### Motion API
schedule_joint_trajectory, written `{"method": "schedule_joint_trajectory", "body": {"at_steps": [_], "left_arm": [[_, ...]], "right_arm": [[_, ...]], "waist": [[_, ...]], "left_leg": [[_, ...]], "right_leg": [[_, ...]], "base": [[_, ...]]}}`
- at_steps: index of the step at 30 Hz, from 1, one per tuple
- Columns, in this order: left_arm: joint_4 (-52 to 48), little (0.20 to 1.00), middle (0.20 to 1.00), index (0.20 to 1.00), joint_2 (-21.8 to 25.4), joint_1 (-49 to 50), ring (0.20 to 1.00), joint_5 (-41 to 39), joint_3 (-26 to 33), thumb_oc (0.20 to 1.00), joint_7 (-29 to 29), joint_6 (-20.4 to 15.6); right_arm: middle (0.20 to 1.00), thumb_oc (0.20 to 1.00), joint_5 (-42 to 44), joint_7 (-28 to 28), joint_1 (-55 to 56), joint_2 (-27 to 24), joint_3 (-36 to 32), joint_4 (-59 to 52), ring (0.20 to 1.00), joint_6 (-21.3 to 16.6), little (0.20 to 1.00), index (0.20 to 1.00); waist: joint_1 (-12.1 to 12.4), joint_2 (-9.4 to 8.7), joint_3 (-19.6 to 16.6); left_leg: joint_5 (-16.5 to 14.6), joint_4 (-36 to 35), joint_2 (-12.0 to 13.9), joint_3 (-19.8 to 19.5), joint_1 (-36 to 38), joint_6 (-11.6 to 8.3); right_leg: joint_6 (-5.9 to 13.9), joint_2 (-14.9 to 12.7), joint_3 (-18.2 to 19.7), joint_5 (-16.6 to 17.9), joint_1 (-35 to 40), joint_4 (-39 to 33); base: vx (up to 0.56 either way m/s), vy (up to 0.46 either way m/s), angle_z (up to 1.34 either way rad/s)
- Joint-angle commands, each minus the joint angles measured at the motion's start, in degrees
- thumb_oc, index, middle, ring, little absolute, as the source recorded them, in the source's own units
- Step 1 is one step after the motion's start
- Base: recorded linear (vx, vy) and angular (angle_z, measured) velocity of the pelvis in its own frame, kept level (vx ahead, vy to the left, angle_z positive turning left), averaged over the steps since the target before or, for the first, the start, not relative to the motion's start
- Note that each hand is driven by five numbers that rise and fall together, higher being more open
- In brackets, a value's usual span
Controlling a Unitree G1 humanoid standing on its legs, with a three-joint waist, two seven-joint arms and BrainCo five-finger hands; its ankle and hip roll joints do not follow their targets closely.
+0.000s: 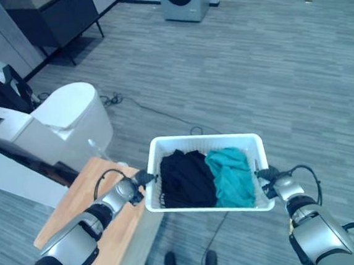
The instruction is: Grab the laundry basket,head to the washer,open it,put in the laundry and shut it.
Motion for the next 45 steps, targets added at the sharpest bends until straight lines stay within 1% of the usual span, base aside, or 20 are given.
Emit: {"method": "schedule_joint_trajectory", "body": {"at_steps": [1, 10, 14, 16, 17, 20, 21, 25, 28, 29, 30, 32, 33, 34, 37, 39, 40, 41, 42, 45], "left_arm": [[4.7, 0.200, 0.200, 0.200, 0.8, -5.7, 0.200, 0.1, 1.6, 0.200, 2.6, -1.4], [5.2, 0.200, 0.200, 0.200, 1.6, -6.0, 0.200, 0.5, 1.6, 0.200, 2.4, -1.3], [4.7, 0.200, 0.200, 0.200, 1.9, -6.4, 0.200, 0.7, 1.6, 0.200, 2.2, -1.0], [4.2, 0.200, 0.200, 0.200, 1.8, -6.5, 0.200, 0.5, 2.0, 0.200, 2.3, -0.8], [4.0, 0.200, 0.200, 0.200, 1.8, -6.5, 0.200, 0.6, 2.1, 0.200, 2.2, -0.7], [3.5, 0.200, 0.200, 0.200, 2.0, -6.5, 0.200, 0.8, 1.8, 0.200, 1.9, -0.8], [2.5, 0.200, 0.200, 0.200, 1.8, -6.3, 0.200, 0.6, 1.8, 0.200, 1.9, -0.9], [2.8, 0.200, 0.200, 0.200, 2.1, -5.9, 0.200, 0.1, 1.7, 0.200, 1.8, -1.1], [3.0, 0.200, 0.200, 0.200, 4.9, -4.4, 0.200, -0.6, 2.7, 0.200, 2.0, -1.4], [2.8, 0.200, 0.200, 0.200, 6.7, -3.6, 0.200, -0.9, 3.4, 0.200, 2.3, -1.5], [2.8, 0.200, 0.200, 0.200, 6.7, -3.6, 0.200, -0.9, 3.4, 0.200, 2.3, -1.5], [1.8, 0.200, 0.200, 0.200, 7.1, -2.7, 0.200, -1.4, 3.9, 0.200, 2.5, -1.5], [1.4, 0.200, 0.200, 0.200, 7.2, -2.3, 0.200, -1.4, 4.0, 0.200, 2.6, -1.5], [1.8, 0.200, 0.200, 0.200, 7.1, -1.7, 0.200, -1.3, 4.6, 0.200, 2.9, -1.6], [2.4, 0.200, 0.200, 0.200, 6.5, -1.4, 0.200, -1.5, 4.8, 0.200, 3.1, -1.5], [3.2, 0.200, 0.200, 0.200, 5.3, -1.4, 0.200, -1.1, 4.7, 0.200, 3.1, -1.7], [3.6, 0.200, 0.200, 0.200, 4.7, -2.2, 0.200, 0.0, 4.1, 0.200, 3.4, -1.9], [3.6, 0.200, 0.200, 0.200, 4.7, -2.2, 0.200, 0.0, 4.1, 0.200, 3.4, -1.9], [4.5, 0.200, 0.200, 0.200, 3.5, -3.4, 0.200, 1.0, 3.6, 0.200, 3.5, -1.8], [5.9, 0.200, 0.200, 0.200, 2.7, -3.7, 0.200, 2.1, 4.3, 0.200, 4.2, -2.0]], "right_arm": [[0.200, 0.200, 3.6, 0.4, -2.4, -3.0, -0.8, -1.5, 0.200, -4.2, 0.200, 0.200], [0.200, 0.200, 3.1, 0.4, -2.2, -3.3, -0.8, -2.3, 0.200, -4.4, 0.200, 0.200], [0.200, 0.200, 3.6, 0.2, -2.0, -4.3, -1.3, -3.3, 0.200, -4.4, 0.200, 0.200], [0.200, 0.200, 4.3, -0.3, -1.7, -5.5, -1.9, -4.5, 0.200, -4.5, 0.200, 0.200], [0.200, 0.200, 4.4, -0.4, -1.6, -6.1, -2.1, -5.0, 0.200, -4.4, 0.200, 0.200], [0.200, 0.200, 4.5, -0.3, -0.7, -6.5, -2.4, -5.4, 0.200, -4.5, 0.200, 0.200], [0.200, 0.200, 4.6, -0.3, 0.3, -6.5, -2.8, -6.6, 0.200, -4.7, 0.200, 0.200], [0.200, 0.200, 4.8, -0.4, -0.2, -4.7, -1.6, -6.4, 0.200, -5.2, 0.200, 0.200], [0.200, 0.200, 3.7, 0.5, -1.4, 0.3, 0.6, -4.1, 0.200, -5.3, 0.200, 0.200], [0.200, 0.200, 3.1, 1.4, -1.7, 2.9, 1.2, -2.8, 0.200, -5.3, 0.200, 0.200], [0.200, 0.200, 3.1, 1.4, -1.7, 2.9, 1.2, -2.7, 0.200, -5.3, 0.200, 0.200], [0.200, 0.200, 2.1, 2.2, -1.5, 4.4, 1.3, -2.3, 0.200, -4.9, 0.200, 0.200], [0.200, 0.200, 1.7, 2.4, -1.5, 4.4, 1.4, -2.6, 0.200, -4.7, 0.200, 0.200], [0.200, 0.200, 1.4, 2.6, -1.2, 4.6, 1.1, -3.1, 0.200, -4.7, 0.200, 0.200], [0.200, 0.200, 1.0, 2.6, -1.2, 4.0, 0.9, -4.2, 0.200, -4.8, 0.200, 0.200], [0.200, 0.200, 1.5, 2.1, -0.7, 3.0, 0.2, -4.1, 0.200, -5.1, 0.200, 0.200], [0.200, 0.200, 1.9, 1.7, -0.5, 1.9, -0.4, -4.5, 0.200, -5.1, 0.200, 0.200], [0.200, 0.200, 1.9, 1.7, -0.4, 1.9, -0.4, -4.5, 0.200, -5.1, 0.200, 0.200], [0.200, 0.200, 2.5, 1.6, -0.8, 1.0, -0.7, -5.0, 0.200, -4.9, 0.200, 0.200], [0.200, 0.200, 2.7, 1.7, -1.3, 1.2, -0.8, -6.1, 0.200, -4.9, 0.200, 0.200]], "waist": [[2.7, -1.70, -4.2], [2.6, -2.19, -3.5], [2.4, -2.71, -2.5], [2.6, -2.79, -1.0], [3.6, -2.78, -0.6], [4.3, -2.52, -1.0], [4.8, -1.97, -1.4], [6.2, -2.39, -2.2], [9.6, -3.61, -5.1], [11.4, -4.93, -6.2], [11.5, -4.81, -6.3], [10.6, -4.66, -6.0], [9.8, -3.80, -5.8], [8.8, -2.79, -5.7], [5.7, 0.11, -4.5], [3.0, 0.72, -4.1], [1.6, 0.47, -4.4], [1.2, 0.56, -4.1], [-0.5, 0.16, -4.1], [-2.2, -0.21, -4.2]], "left_leg": [[-2.2, 4.9, 1.0, 1.1, -3.7, 0.65], [-0.7, 6.3, 3.2, 0.1, -5.4, -0.76], [-0.5, 12.9, 4.5, -0.6, -8.0, -1.12], [2.2, 22.9, 5.3, 0.1, -12.9, -0.36], [1.2, 22.2, 1.2, -0.6, -15.6, 0.55], [0.6, 18.1, -2.0, -0.8, -17.9, 0.88], [3.9, 10.5, -1.7, 1.2, -18.0, 0.70], [5.2, 5.6, -2.5, 2.4, -19.7, 0.71], [3.9, 7.0, -4.1, 3.5, -16.9, 3.72], [1.2, 7.4, -5.6, 4.1, -13.9, 5.89], [1.4, 7.3, -5.4, 4.1, -14.0, 5.85], [-0.9, 7.5, -6.0, 4.4, -10.9, 8.06], [-1.3, 7.3, -5.7, 4.2, -10.0, 8.57], [-2.0, 7.0, -5.6, 3.5, -8.7, 8.99], [-3.0, 5.9, -5.3, 0.7, -4.3, 9.46], [-3.7, 4.5, -6.0, -3.5, -0.5, 8.39], [-4.9, 3.9, -6.2, -5.5, 1.1, 7.09], [-5.1, 3.9, -6.2, -6.0, 1.6, 7.08], [-7.4, 3.8, -6.5, -8.2, 4.0, 5.93], [-11.1, 3.1, -6.9, -9.5, 9.2, 5.07]], "right_leg": [[5.68, -3.2, 0.9, -6.3, 1.9, 4.5], [4.70, -1.2, 1.2, -7.0, 2.6, 3.8], [3.82, 0.1, 1.9, -7.2, 3.7, 3.5], [3.07, 0.6, 1.7, -6.9, 4.5, 3.4], [3.10, 0.7, 2.4, -7.2, 4.8, 3.3], [3.55, 1.3, 3.3, -8.3, 5.7, 3.3], [3.17, 2.4, 3.2, -9.9, 6.7, 3.9], [3.01, 3.3, 4.1, -12.4, 8.4, 5.6], [3.72, 3.1, 6.2, -14.6, 11.4, 11.0], [7.46, 1.2, 6.0, -10.2, 8.9, 20.3], [7.42, 1.4, 6.2, -10.0, 8.7, 20.2], [13.39, -0.4, 6.4, -0.6, 3.0, 33.2], [14.50, -0.4, 6.7, 3.0, 0.7, 37.8], [14.80, -0.1, 7.4, 4.3, -1.7, 41.7], [12.06, -1.5, 7.0, 0.2, -10.5, 46.2], [9.53, -1.6, 8.9, -4.2, -14.3, 40.6], [9.02, -2.3, 11.0, -4.3, -16.6, 31.3], [9.01, -2.4, 10.6, -4.6, -15.8, 31.2], [9.70, -5.6, 11.4, -1.8, -17.3, 19.5], [11.52, -8.7, 9.9, 3.7, -18.9, 8.5]], "base": [[0.03, -0.032, -0.02], [0.01, -0.068, -0.01], [0.02, -0.119, 0.06], [0.06, -0.140, 0.01], [0.09, -0.085, -0.06], [0.20, -0.031, 0.00], [0.28, -0.030, -0.10], [0.35, -0.045, -0.07], [0.69, 0.043, -0.79], [0.32, 0.058, -1.14], [0.47, 0.078, -1.06], [0.35, 0.054, -0.94], [0.38, 0.068, -0.24], [0.37, 0.072, 0.30], [0.35, 0.039, 0.57], [0.52, -0.122, 0.73], [0.41, -0.159, 0.95], [0.53, -0.265, 1.55], [0.32, -0.157, 1.44], [0.64, -0.277, 0.85]]}}
